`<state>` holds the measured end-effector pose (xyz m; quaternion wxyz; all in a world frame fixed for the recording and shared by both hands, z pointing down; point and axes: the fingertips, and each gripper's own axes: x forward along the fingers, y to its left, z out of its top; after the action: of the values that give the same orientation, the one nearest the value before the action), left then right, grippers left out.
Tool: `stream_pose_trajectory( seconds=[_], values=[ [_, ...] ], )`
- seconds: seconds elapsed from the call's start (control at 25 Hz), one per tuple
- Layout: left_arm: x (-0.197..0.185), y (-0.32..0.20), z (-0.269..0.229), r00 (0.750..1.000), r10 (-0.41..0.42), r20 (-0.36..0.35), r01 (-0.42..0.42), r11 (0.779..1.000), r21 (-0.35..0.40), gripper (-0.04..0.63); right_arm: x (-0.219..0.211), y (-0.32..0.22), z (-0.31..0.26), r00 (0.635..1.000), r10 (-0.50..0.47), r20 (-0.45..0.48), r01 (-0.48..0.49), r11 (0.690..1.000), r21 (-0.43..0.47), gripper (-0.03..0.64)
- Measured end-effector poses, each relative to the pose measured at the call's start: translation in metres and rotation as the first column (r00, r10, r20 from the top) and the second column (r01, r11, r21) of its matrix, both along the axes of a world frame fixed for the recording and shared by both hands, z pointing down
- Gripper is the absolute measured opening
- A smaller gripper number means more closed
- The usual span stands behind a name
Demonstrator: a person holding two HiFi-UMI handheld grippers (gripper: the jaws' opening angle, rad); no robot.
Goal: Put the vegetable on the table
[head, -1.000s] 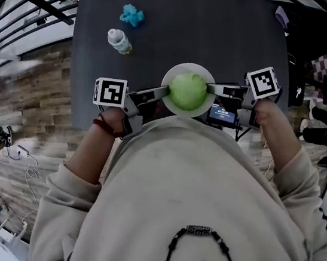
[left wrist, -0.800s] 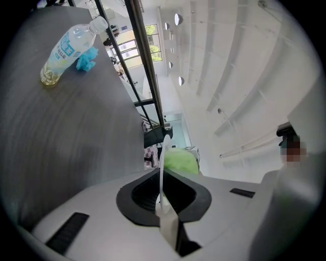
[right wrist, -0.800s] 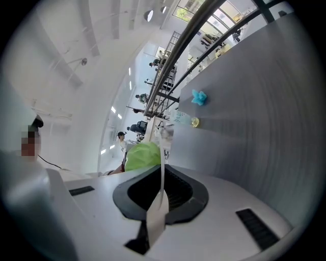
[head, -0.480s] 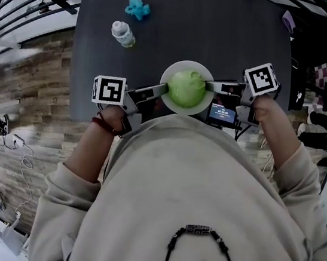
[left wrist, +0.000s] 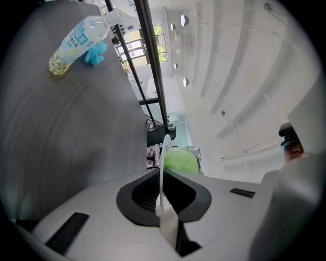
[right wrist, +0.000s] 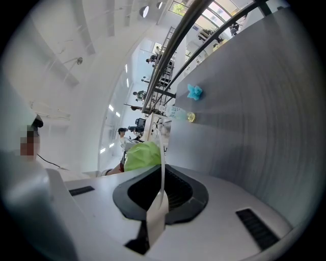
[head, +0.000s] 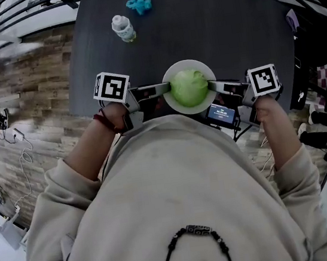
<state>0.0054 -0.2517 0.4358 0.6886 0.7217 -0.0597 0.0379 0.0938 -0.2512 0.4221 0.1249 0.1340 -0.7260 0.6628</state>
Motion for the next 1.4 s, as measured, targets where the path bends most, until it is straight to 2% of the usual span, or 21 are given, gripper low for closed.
stream_pose_trajectory(
  seconds=[0.16,0.32,0.52,0.68,0.92,1.24,1.4],
  values=[
    [0.002,0.002,-0.004,1.000,-0.006,-0.020,0.006,1.000,-0.015,0.015,-0.001,-0.001,0.003,1.000,-0.004,0.017,0.004,1.000,-0.002,0.025],
    [-0.002,0.002,0.002,1.000,-0.002,0.013,0.002,1.000,-0.002,0.015,-0.003,0.001,0.007,1.000,-0.005,0.021,0.005,1.000,-0.010,0.025],
    [0.002,0.002,0.003,1.000,-0.011,-0.003,0.011,1.000,-0.023,0.015,-0.001,0.001,0.013,1.000,-0.007,0.017,0.007,1.000,-0.015,0.025],
    [-0.001,0.000,0.014,0.999,0.001,0.033,-0.001,1.000,-0.006,0.015,-0.001,0.000,0.018,1.000,-0.001,0.015,0.001,1.000,-0.024,0.025],
    [0.005,-0.001,0.020,1.000,-0.001,0.001,0.001,0.999,-0.037,0.015,0.003,-0.002,0.029,1.000,0.007,0.003,-0.007,0.999,-0.031,0.025],
    [0.005,-0.004,0.034,0.999,0.026,0.037,-0.025,1.000,-0.016,0.015,0.006,-0.003,0.037,1.000,0.021,0.007,-0.021,0.998,-0.051,0.025],
    [0.009,-0.003,0.036,1.000,0.018,0.022,-0.018,0.999,-0.033,0.015,0.009,-0.002,0.040,1.000,0.027,0.007,-0.026,0.998,-0.057,0.025]
  ],
)
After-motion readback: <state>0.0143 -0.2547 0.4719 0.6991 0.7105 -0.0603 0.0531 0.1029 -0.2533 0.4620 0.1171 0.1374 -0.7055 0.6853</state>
